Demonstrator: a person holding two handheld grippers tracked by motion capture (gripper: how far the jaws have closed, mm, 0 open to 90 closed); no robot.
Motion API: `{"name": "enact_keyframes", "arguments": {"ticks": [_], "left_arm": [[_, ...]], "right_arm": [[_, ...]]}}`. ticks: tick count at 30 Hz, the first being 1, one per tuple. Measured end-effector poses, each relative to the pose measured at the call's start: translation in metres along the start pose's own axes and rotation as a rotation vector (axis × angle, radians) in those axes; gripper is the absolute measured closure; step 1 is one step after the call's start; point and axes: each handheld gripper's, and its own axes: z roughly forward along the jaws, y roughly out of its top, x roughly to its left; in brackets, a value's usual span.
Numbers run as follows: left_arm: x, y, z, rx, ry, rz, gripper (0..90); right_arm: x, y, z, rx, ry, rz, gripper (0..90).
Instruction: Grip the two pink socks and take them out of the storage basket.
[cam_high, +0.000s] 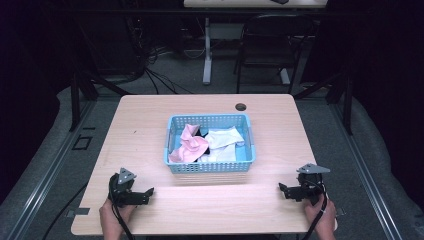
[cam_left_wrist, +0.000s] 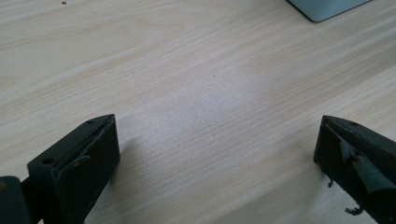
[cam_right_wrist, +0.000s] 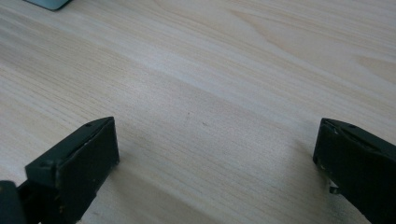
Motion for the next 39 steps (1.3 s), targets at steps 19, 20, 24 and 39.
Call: {"name": "enact_keyframes", "arguments": {"ticks": [19, 20, 24, 39], "left_arm": [[0.0, 0.0, 0.0, 0.003, 0.0, -0.004, 0.4], [0.0, 0.0, 0.0, 0.004, 0.0, -0.004, 0.4], [-0.002, 0.002, -0.001, 0.029, 0.015, -0.021, 0.5], [0.004, 0.038, -0.019, 0.125, -0.017, -0.066, 0.3]], "right_arm": [[0.0, 0.0, 0.0, 0.001, 0.002, 0.0, 0.0], [0.0, 0.0, 0.0, 0.001, 0.002, -0.001, 0.0], [0.0, 0.0, 0.0, 0.0, 0.0, -0.001, 0.0], [0.0, 0.0, 0.0, 0.0, 0.001, 0.0, 0.0]]}}
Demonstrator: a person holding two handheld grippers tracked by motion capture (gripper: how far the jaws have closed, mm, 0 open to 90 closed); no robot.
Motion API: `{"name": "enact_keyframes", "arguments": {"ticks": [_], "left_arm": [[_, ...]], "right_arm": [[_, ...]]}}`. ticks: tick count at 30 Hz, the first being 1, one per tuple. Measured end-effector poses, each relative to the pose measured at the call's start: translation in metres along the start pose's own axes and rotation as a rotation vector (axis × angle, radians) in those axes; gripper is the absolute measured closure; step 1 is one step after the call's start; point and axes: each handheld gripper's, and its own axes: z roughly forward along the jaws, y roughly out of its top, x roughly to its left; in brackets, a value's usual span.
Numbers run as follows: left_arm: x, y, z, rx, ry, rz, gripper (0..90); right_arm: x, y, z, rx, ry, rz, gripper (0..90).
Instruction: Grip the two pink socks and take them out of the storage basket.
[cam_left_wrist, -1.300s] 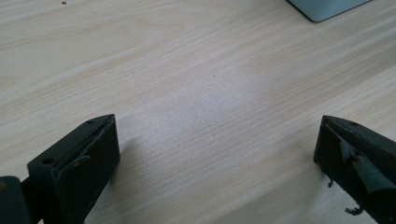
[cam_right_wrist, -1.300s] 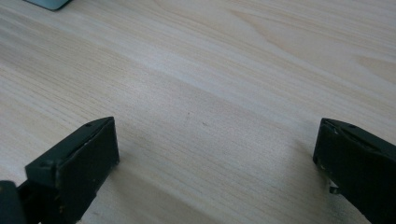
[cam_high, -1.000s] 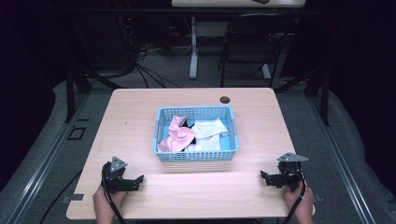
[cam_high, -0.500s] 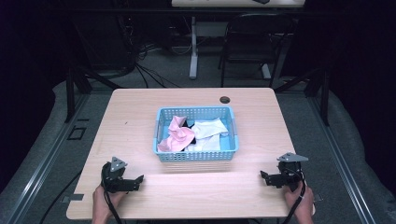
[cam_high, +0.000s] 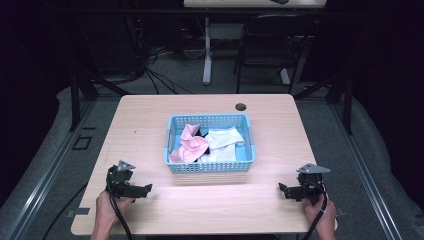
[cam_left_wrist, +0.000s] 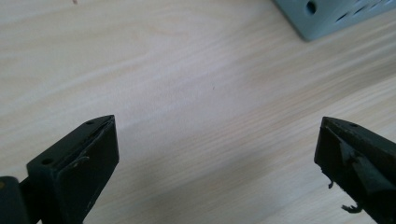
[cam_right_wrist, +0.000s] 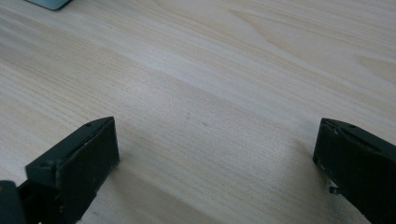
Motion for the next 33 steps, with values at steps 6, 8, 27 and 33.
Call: {"name": "enact_keyframes", "arguments": {"ticks": [6, 8, 27, 33], "left_arm": [[-0.008, 0.027, -0.02, -0.005, -0.029, 0.042, 1.5], [-0.009, 0.035, -0.025, -0.001, -0.029, 0.05, 0.5], [-0.028, 0.098, -0.05, -0.019, -0.055, 0.149, 0.1], [-0.038, 0.121, -0.05, -0.005, -0.081, 0.188, 0.1]], "right_arm": [[0.0, 0.0, 0.0, 0.0, 0.0, 0.0, 0.0], [0.0, 0.0, 0.0, 0.0, 0.0, 0.0, 0.0], [0.0, 0.0, 0.0, 0.0, 0.0, -0.001, 0.0], [0.0, 0.0, 0.0, 0.0, 0.0, 0.0, 0.0]]}}
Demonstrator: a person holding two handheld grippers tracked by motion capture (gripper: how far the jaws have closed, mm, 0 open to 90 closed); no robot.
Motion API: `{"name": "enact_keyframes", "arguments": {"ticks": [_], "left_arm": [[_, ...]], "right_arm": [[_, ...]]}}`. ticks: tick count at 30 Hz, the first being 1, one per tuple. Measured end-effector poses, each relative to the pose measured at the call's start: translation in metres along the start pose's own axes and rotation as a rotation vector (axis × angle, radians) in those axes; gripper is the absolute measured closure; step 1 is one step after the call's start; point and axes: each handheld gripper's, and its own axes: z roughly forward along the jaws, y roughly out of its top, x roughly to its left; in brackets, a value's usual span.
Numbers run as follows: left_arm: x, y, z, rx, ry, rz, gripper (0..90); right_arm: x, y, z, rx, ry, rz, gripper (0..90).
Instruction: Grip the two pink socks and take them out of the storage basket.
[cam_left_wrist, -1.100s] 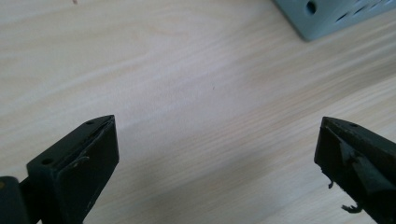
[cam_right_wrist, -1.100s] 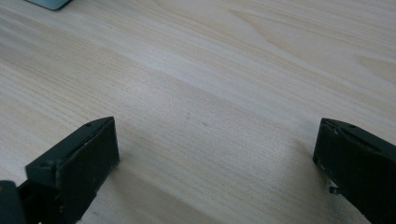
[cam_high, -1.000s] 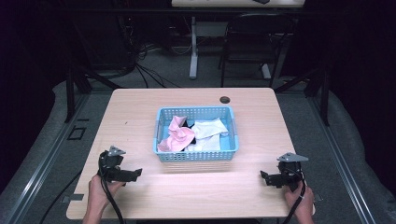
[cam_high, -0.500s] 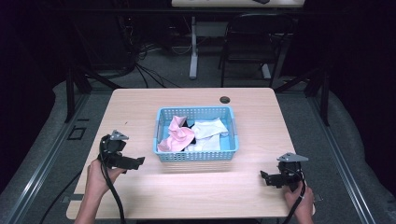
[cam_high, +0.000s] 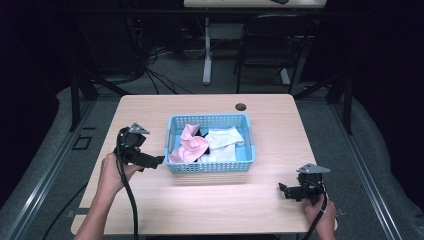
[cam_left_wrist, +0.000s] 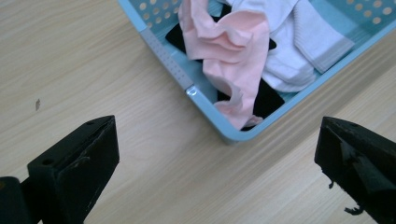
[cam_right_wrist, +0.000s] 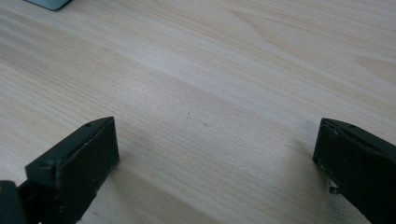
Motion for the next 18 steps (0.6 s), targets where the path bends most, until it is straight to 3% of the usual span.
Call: {"name": "enact_keyframes", "arguments": {"ticks": [18], "left_arm": [[-0.002, 0.068, 0.032, 0.059, -0.072, 0.067, 0.1]], "right_arm": [[0.0, 0.0, 0.0, 0.0, 0.0, 0.0, 0.0]]}}
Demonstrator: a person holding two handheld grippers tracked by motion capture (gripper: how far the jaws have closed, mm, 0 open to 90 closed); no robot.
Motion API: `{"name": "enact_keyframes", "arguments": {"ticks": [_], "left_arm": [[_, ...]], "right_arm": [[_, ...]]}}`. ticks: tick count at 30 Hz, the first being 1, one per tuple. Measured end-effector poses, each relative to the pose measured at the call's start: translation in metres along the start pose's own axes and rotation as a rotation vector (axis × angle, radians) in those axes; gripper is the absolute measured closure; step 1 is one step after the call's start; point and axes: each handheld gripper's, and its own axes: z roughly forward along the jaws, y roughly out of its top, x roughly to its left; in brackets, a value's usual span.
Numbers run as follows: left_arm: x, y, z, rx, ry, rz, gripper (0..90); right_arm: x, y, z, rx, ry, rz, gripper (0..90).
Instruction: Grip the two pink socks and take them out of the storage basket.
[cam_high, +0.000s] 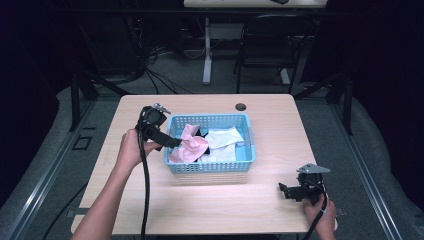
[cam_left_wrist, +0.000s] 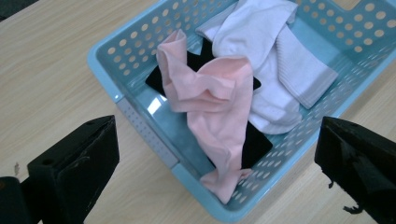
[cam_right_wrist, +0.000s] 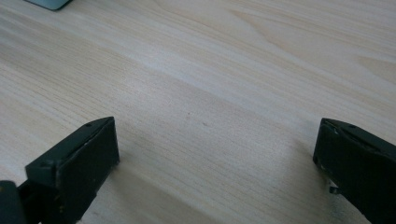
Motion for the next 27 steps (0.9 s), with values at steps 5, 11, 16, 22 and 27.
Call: {"name": "enact_keyframes", "arguments": {"ticks": [5, 11, 16, 22, 27], "left_arm": [[-0.001, 0.012, 0.014, 0.028, -0.01, 0.013, 0.1], [0.003, 0.024, 0.032, 0.062, -0.025, 0.002, 0.1], [0.007, 0.034, 0.047, 0.092, -0.024, -0.017, 0.3], [0.008, 0.045, 0.065, 0.127, -0.013, -0.022, 4.9], [0.012, 0.05, 0.081, 0.165, 0.021, -0.05, 15.5]], "right_arm": [[0.0, 0.0, 0.0, -0.001, 0.001, 0.0, 0.0], [0.0, 0.0, 0.0, 0.001, 0.001, -0.001, 0.0], [0.0, 0.0, 0.0, 0.0, 0.001, -0.001, 0.0], [0.0, 0.0, 0.0, 0.0, 0.001, -0.001, 0.0], [0.0, 0.0, 0.0, 0.001, 0.001, -0.001, 0.0]]}}
